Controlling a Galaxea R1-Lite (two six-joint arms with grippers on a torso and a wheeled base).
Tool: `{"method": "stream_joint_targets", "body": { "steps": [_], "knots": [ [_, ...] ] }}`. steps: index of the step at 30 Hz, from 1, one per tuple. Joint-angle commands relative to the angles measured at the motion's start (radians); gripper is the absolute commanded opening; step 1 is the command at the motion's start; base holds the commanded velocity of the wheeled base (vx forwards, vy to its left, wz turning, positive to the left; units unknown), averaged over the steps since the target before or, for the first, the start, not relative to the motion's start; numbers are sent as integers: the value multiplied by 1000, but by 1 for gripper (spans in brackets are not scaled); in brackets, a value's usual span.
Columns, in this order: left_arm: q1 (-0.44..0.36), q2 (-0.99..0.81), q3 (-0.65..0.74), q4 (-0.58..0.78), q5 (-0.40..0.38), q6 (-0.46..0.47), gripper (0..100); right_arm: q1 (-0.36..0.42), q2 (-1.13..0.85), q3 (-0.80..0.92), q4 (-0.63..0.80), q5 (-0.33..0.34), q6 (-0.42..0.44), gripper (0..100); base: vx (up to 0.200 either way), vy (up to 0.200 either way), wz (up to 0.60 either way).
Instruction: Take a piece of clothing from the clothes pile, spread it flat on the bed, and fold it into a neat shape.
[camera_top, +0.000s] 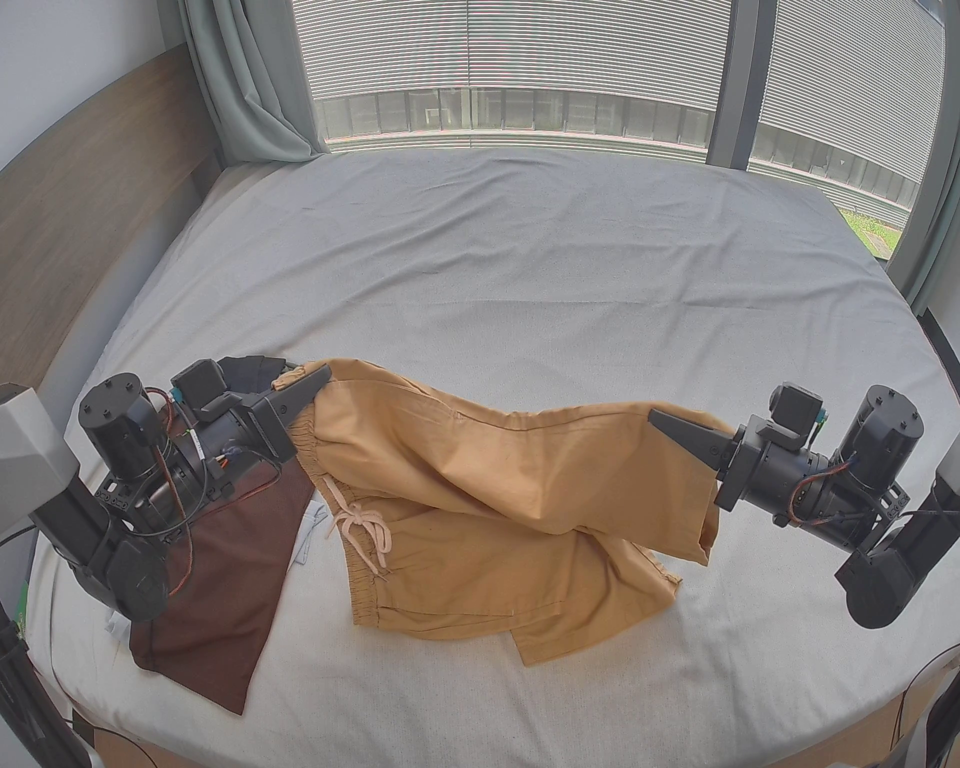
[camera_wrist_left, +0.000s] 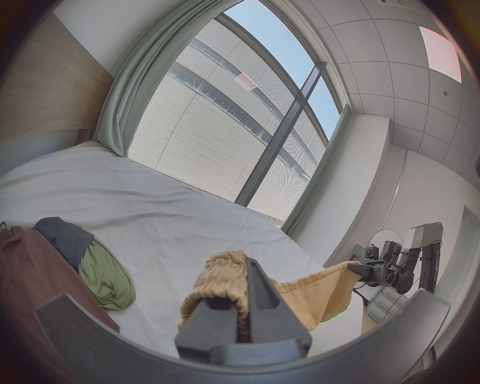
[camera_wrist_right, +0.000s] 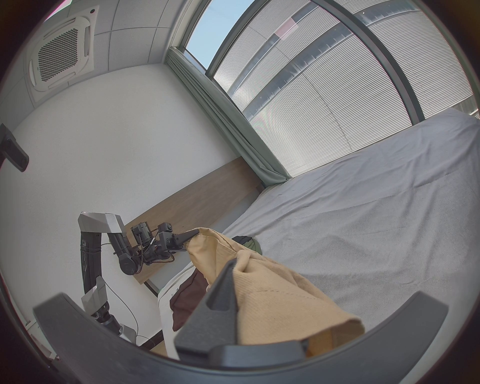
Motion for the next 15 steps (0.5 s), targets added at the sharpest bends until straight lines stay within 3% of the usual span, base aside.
{"method": "stream_joint_targets", "body": {
  "steps": [1,15],
  "knots": [
    [9,-10,-9,-3,0,-1,0,-1,-3,-7,-1,1,0,0,0,0,0],
    [47,-20,-27,-1,0,-1,0,-24,-23,-24,-1,-1,4,0,0,0,0]
  ]
}}
